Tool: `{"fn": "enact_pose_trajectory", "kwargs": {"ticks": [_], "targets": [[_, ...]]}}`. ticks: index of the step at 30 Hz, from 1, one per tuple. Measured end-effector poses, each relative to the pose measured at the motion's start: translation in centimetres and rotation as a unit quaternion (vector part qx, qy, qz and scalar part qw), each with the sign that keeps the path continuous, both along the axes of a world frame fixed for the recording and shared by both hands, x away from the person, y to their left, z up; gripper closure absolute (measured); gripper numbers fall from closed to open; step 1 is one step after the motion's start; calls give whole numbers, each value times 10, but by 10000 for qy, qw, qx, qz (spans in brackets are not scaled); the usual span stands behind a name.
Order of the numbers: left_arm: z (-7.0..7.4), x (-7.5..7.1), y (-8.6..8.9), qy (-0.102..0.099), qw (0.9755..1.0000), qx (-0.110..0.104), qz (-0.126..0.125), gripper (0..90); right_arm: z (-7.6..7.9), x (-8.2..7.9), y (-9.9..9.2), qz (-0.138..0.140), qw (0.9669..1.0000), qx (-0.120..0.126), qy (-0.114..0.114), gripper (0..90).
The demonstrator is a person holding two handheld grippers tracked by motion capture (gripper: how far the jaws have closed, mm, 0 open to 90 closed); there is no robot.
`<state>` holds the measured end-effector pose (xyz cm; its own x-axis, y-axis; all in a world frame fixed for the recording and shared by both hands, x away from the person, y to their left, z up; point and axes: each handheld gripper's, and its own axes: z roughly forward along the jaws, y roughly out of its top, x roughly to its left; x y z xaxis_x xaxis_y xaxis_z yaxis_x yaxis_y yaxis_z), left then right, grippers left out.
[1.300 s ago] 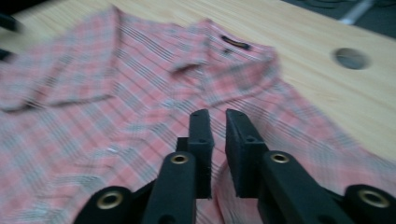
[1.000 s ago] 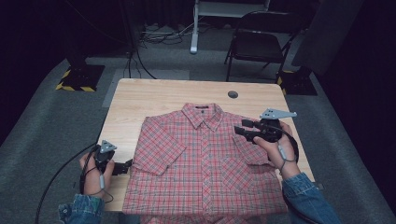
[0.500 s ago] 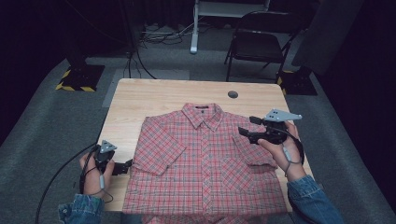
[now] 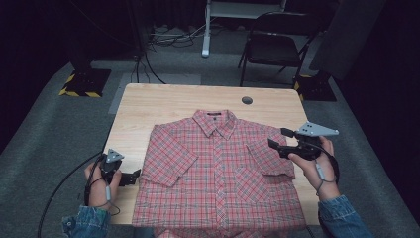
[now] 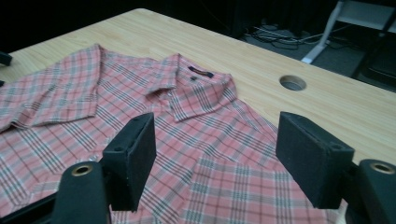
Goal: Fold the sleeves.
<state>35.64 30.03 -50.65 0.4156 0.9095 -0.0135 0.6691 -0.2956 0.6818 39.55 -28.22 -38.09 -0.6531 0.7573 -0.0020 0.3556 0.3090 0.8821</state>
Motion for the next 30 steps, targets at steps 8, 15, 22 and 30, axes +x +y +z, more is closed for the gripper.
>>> {"fn": "enact_pose_trajectory", "kwargs": {"ticks": [8,15,22,30], "targets": [[0,0,0,-1,10000,-2,1,3,-15,-7,-21,-253,9994,-202,90,286],[0,0,0,-2,10000,-2,1,3,-35,-12,-37,-434,9982,-308,264,276],[0,0,0,-1,10000,-2,1,3,-61,-17,-50,-564,9953,-645,460,261],[0,0,0,-2,10000,-1,1,4,-84,-24,-64,-684,9914,-835,745,256]]}}
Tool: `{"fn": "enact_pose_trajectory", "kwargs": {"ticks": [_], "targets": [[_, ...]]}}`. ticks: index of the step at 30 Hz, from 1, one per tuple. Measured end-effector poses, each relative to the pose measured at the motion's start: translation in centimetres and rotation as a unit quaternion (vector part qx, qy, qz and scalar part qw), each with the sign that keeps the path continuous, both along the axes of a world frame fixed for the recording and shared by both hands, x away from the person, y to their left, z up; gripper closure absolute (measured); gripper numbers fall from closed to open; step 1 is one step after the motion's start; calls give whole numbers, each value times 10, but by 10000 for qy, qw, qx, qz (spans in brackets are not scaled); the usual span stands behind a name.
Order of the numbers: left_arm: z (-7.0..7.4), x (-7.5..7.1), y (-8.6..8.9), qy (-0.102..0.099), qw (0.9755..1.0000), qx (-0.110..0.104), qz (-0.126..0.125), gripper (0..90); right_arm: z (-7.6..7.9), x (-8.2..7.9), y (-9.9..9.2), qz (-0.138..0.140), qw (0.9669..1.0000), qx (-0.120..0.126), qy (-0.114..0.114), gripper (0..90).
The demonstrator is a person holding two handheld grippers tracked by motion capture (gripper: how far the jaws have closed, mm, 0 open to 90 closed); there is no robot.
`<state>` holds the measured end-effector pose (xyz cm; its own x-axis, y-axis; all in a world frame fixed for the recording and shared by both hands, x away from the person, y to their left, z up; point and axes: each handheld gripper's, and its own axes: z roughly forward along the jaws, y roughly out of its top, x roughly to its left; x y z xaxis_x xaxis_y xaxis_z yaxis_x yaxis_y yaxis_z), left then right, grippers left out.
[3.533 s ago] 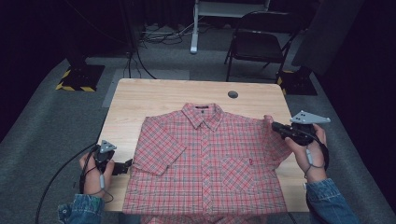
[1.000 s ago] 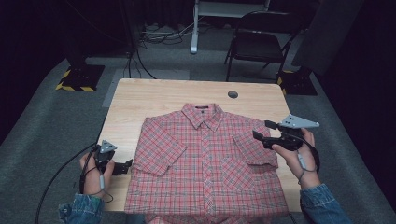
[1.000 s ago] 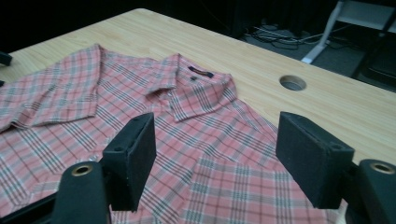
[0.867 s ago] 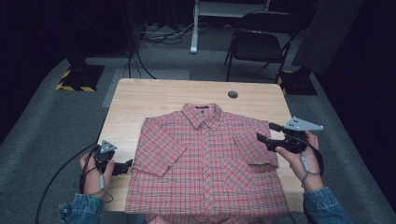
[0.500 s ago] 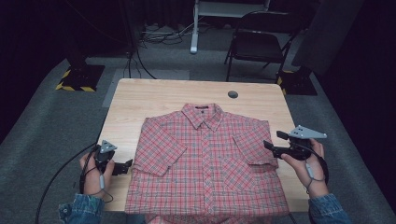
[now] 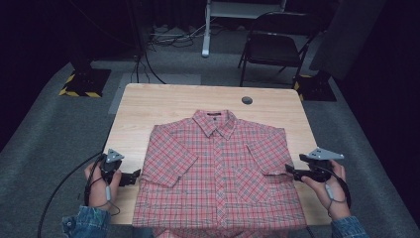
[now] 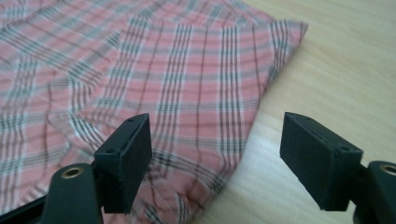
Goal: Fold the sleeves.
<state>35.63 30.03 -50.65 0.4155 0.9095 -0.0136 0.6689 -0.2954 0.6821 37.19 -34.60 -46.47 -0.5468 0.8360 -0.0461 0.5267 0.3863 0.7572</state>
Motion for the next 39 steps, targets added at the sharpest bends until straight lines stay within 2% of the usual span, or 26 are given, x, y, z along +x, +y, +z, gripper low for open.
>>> {"fn": "enact_pose_trajectory", "kwargs": {"ticks": [3,6,12,17,20,21,23,26,29,33,35,37,39], "targets": [[0,0,0,1,10000,1,-3,4,-7,-3,-5,-20,9999,-101,92,255],[0,0,0,-1,10000,0,-4,3,-18,-6,-11,0,9992,-306,245,253],[0,0,0,2,10000,0,-4,3,-27,-8,-12,11,9993,-303,237,238],[0,1,-1,5,10000,-2,29,3,-27,-8,-13,-36,9995,-205,236,221],[0,1,-2,16,10000,5,46,3,-23,-9,-12,-156,9997,-98,149,212],[0,0,-2,17,10000,5,54,4,-20,-10,-12,-176,9997,-45,187,217],[0,0,-2,19,10000,4,70,4,-16,-10,-12,-142,9997,91,174,235],[0,0,-3,18,10000,9,94,4,-9,-10,-12,-124,9998,102,83,238],[0,-1,-5,10,10000,0,47,4,0,-8,-12,-109,9996,248,36,230],[0,-1,-5,-17,10000,-27,-47,11,10,-6,-10,-33,9996,227,-181,204],[2,-1,-5,-72,9999,8,-105,52,15,-4,-9,-47,9995,183,-260,185],[6,-1,-7,-139,9999,64,-49,68,20,-3,-9,-49,9993,196,-317,176],[12,-2,-8,-212,9998,7,-42,68,25,-1,-8,-59,9991,210,-375,171]]}}
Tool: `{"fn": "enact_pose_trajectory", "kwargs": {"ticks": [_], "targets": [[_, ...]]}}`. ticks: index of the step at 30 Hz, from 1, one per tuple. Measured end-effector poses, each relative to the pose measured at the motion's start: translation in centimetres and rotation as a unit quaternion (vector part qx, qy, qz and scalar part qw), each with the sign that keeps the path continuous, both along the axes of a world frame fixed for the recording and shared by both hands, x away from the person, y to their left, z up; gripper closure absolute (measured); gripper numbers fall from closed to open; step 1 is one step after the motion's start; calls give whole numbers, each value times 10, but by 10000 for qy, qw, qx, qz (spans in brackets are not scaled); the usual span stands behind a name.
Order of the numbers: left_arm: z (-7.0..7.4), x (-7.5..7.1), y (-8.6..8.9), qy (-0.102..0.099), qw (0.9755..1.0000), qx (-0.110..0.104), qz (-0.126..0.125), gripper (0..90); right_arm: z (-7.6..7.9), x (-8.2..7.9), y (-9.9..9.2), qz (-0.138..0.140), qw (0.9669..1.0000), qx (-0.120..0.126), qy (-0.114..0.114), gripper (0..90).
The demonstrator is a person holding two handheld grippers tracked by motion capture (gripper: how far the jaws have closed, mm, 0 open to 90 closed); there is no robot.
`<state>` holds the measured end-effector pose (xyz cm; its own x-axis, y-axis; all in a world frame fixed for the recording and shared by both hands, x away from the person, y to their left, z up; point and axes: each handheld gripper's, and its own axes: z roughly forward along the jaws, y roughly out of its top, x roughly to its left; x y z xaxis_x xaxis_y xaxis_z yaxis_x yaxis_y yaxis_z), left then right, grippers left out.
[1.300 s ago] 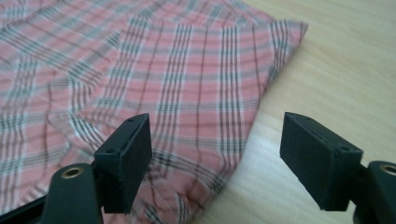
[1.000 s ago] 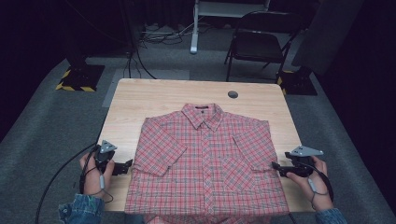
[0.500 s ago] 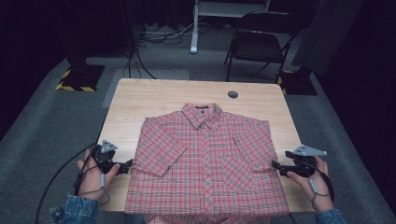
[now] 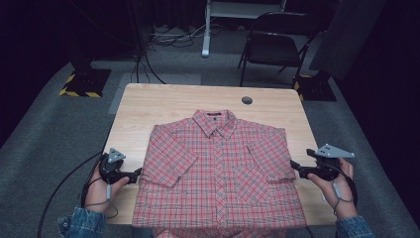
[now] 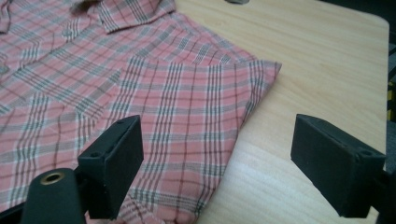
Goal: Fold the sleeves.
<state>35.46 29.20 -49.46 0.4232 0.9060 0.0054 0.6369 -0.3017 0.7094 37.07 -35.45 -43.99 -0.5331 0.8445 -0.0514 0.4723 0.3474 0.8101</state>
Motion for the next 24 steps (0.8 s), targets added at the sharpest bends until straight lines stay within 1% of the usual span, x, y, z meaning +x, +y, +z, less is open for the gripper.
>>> {"fn": "enact_pose_trajectory", "kwargs": {"ticks": [2,7,11,16,21,24], "targets": [[7,-1,-3,-10,10000,-70,-29,75,5,2,0,-5,10000,54,-23,166],[23,-2,-10,-171,9998,-23,-128,78,16,6,4,30,9999,109,-125,166],[34,-1,-17,-281,9994,-28,-208,78,22,10,7,67,9997,123,-186,169],[43,3,-25,-409,9987,-30,-294,78,28,15,12,113,9996,110,-224,170],[49,6,-32,-476,9981,-59,-376,78,31,19,17,149,9995,137,-250,171],[50,6,-36,-476,9980,-42,-422,78,31,21,20,177,9994,148,-253,172]]}}
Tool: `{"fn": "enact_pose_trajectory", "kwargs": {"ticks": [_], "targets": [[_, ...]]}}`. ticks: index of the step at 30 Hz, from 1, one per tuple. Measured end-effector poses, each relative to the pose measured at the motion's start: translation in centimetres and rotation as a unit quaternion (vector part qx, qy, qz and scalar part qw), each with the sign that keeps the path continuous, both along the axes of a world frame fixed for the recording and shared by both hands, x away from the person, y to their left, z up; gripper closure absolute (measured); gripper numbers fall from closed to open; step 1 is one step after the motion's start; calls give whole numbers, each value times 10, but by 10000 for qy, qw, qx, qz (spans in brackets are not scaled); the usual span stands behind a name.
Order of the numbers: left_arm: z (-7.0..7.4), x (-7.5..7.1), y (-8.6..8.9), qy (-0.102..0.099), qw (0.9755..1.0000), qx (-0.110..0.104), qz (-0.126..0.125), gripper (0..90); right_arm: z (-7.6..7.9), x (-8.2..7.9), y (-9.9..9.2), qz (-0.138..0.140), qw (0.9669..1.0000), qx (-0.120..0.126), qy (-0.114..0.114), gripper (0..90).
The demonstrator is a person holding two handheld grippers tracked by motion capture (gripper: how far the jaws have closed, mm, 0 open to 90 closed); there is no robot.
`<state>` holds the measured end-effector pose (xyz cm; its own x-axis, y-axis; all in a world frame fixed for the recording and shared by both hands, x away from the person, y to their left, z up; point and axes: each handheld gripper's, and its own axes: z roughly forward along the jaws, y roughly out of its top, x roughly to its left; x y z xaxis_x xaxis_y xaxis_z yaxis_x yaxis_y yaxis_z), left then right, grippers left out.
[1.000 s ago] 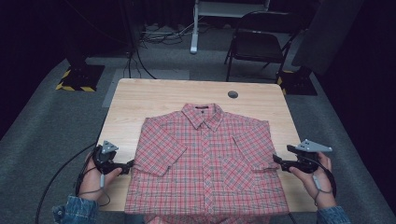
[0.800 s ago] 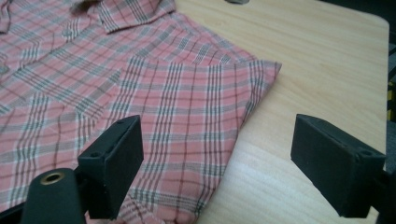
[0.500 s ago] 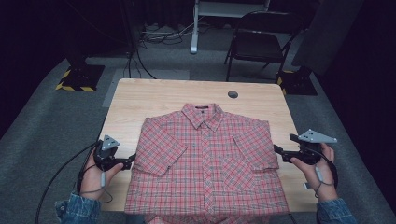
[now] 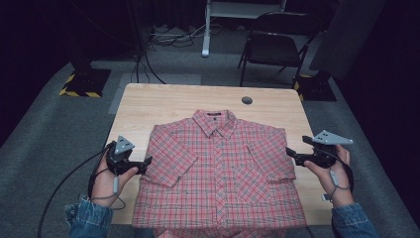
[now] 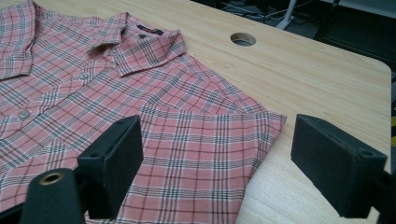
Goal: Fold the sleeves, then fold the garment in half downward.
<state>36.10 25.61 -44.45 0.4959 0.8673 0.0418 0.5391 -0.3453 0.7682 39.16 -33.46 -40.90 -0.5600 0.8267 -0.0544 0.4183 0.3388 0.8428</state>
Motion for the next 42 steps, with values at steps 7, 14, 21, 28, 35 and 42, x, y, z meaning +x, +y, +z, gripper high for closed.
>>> {"fn": "enact_pose_trajectory", "kwargs": {"ticks": [7,14,21,28,35,42], "targets": [[1,4,-6,15,10000,32,-63,78,-2,4,3,38,10000,35,35,172],[1,10,-14,-28,9999,72,-140,79,-5,6,0,9,10000,53,57,172],[-3,19,-22,-9,9998,123,-170,82,-9,10,-4,-55,9999,70,91,173],[-9,36,-28,-12,9996,223,-191,87,-19,23,-5,-96,9998,93,177,176],[-12,61,-31,-54,9995,253,-198,88,-31,45,-8,-175,9994,91,280,192],[-16,84,-32,-41,9995,279,-153,96,-41,64,-17,-252,9989,-75,399,251]]}}
